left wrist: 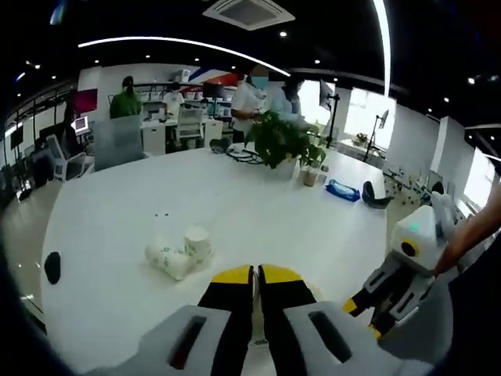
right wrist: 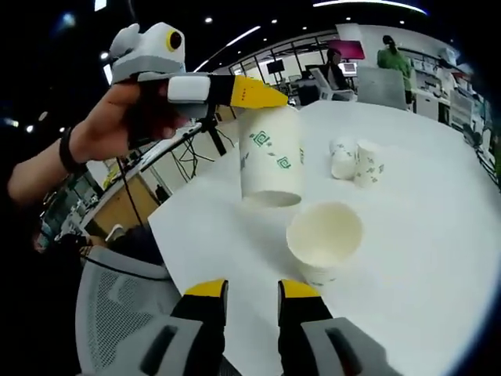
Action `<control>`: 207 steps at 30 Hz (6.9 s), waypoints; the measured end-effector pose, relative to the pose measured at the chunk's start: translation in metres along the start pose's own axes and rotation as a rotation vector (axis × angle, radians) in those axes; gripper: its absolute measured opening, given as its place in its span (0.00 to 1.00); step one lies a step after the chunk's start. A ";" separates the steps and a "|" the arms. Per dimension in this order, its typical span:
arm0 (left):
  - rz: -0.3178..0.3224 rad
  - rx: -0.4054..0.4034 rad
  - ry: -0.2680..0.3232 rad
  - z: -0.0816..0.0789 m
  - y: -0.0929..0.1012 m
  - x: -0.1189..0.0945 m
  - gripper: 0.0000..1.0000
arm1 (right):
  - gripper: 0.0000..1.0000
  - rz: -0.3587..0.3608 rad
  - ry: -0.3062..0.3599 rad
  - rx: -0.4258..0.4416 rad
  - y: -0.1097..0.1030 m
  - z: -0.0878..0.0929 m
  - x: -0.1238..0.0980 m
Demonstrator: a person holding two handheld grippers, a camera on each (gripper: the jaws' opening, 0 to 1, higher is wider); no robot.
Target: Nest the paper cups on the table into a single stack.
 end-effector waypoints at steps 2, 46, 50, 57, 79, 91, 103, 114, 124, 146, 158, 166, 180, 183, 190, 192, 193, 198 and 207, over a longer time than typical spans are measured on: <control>0.009 0.011 0.000 -0.001 0.008 0.005 0.00 | 0.24 0.001 0.001 0.001 0.000 0.003 0.001; 0.054 0.299 -0.105 0.007 0.051 0.038 0.00 | 0.28 0.205 0.131 0.044 0.021 -0.028 -0.011; 0.065 0.296 -0.103 0.006 0.055 0.037 0.00 | 0.27 0.208 0.120 0.024 0.023 -0.027 -0.007; 0.088 0.293 -0.104 0.007 0.060 0.035 0.00 | 0.26 0.213 0.113 0.009 0.023 -0.029 -0.005; 0.102 0.228 -0.145 0.032 0.074 0.027 0.02 | 0.29 0.204 0.094 0.001 0.033 -0.014 -0.003; -0.046 -0.056 -0.167 0.057 0.041 0.013 0.26 | 0.36 0.196 0.057 -0.040 0.037 -0.009 -0.012; -0.027 -0.300 -0.286 0.078 0.035 0.026 0.30 | 0.42 0.177 -0.021 -0.184 0.038 -0.012 0.008; -0.016 -0.337 -0.274 0.081 0.034 0.021 0.21 | 0.39 0.151 -0.007 -0.178 0.028 -0.026 0.026; -0.077 -0.375 -0.261 0.090 0.012 0.002 0.21 | 0.39 0.103 -0.012 -0.190 0.018 -0.039 0.051; -0.135 -0.281 -0.208 0.087 -0.025 -0.022 0.31 | 0.50 0.176 -0.034 -0.111 0.045 0.003 -0.008; -0.116 -0.126 -0.227 0.067 -0.068 0.012 0.45 | 0.61 0.218 -0.040 -0.022 0.048 0.046 -0.049; -0.086 -0.045 -0.221 0.045 -0.113 0.046 0.53 | 0.63 0.229 0.009 0.086 0.047 0.060 -0.060; 0.039 0.240 -0.334 0.035 -0.160 0.133 0.79 | 0.61 0.275 0.012 0.192 0.049 0.077 -0.077; 0.086 0.322 -0.348 0.035 -0.156 0.141 0.86 | 0.61 0.269 0.002 0.203 0.049 0.083 -0.076; 0.205 0.504 -0.416 0.044 -0.157 0.159 0.83 | 0.61 0.268 -0.021 0.210 0.045 0.086 -0.073; 0.216 0.552 -0.438 0.048 -0.157 0.161 0.83 | 0.61 0.266 -0.023 0.212 0.047 0.085 -0.074; 0.213 0.560 -0.446 0.050 -0.158 0.163 0.82 | 0.61 0.267 -0.026 0.210 0.048 0.085 -0.073; 0.222 0.579 -0.450 0.056 -0.158 0.174 0.72 | 0.60 0.277 -0.033 0.209 0.053 0.086 -0.073; 0.247 0.587 -0.478 0.061 -0.154 0.170 0.68 | 0.59 0.286 -0.038 0.227 0.053 0.092 -0.077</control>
Point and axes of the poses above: the point that each gripper's makers call its tool centre point, and the gripper's own axes: x roughly forward along the fingers, y roughly to its right, z roughly out of its underside, the point moved 10 cm from there along -x, roughly backward along the fingers, and after that the axes turned 7 degrees about x, right-handed, at the moved point
